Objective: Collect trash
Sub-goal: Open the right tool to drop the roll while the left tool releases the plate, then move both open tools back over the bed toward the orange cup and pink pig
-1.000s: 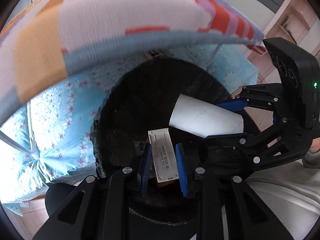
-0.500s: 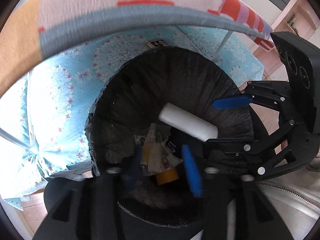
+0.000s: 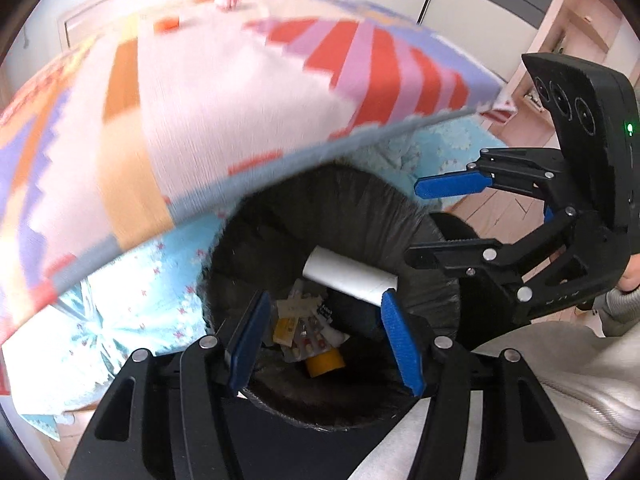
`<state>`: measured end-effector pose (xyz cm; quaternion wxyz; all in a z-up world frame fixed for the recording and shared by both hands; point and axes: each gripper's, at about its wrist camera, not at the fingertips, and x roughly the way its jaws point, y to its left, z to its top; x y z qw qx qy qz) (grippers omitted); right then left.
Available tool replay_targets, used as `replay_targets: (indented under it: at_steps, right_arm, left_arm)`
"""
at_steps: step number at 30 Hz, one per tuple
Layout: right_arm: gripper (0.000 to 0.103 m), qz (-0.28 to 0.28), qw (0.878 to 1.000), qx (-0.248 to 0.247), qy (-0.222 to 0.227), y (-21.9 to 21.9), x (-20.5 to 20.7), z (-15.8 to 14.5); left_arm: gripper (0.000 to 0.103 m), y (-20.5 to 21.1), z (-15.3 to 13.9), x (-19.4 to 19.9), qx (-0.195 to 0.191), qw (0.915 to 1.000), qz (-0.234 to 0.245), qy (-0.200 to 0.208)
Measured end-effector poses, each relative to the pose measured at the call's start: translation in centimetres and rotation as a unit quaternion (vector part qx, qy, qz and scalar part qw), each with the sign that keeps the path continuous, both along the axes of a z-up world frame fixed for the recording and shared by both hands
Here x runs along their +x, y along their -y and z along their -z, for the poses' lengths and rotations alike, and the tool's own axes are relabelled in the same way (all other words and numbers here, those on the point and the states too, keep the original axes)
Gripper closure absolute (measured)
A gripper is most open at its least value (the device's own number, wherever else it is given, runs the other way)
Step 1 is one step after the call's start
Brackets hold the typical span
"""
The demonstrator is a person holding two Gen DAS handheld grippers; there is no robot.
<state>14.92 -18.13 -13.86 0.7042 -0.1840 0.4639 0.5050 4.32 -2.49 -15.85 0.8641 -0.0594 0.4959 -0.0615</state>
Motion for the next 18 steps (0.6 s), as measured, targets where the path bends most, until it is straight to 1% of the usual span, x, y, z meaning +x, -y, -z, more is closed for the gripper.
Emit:
replay_targets:
  at_steps: [5, 7, 11, 18]
  right_arm:
    - [0.038, 0.000, 0.999, 0.032, 0.025, 0.3, 0.4, -3.2]
    - [0.038, 0.000, 0.999, 0.043, 0.031, 0.3, 0.7, -4.0]
    - [0.038, 0.002, 0.997, 0.057, 0.045, 0.0, 1.4, -5.3]
    - [0.038, 0.010, 0.996, 0.070, 0.059, -1.2, 3.6, -6.4]
  left_arm:
    - [0.048, -0.2, -3.0, -0.5, 0.010, 0.9992, -0.004, 0.038]
    - [0.048, -0.1, -4.2, -0.6, 0.016, 0.9984, -0.003, 0.054]
    - [0.048, -0.8, -6.4, -0.3, 0.029, 0.9963, -0.007, 0.080]
    - [0.048, -2.7, -8.1, 1.1, 0.042, 0.9936, -0.025, 0.102]
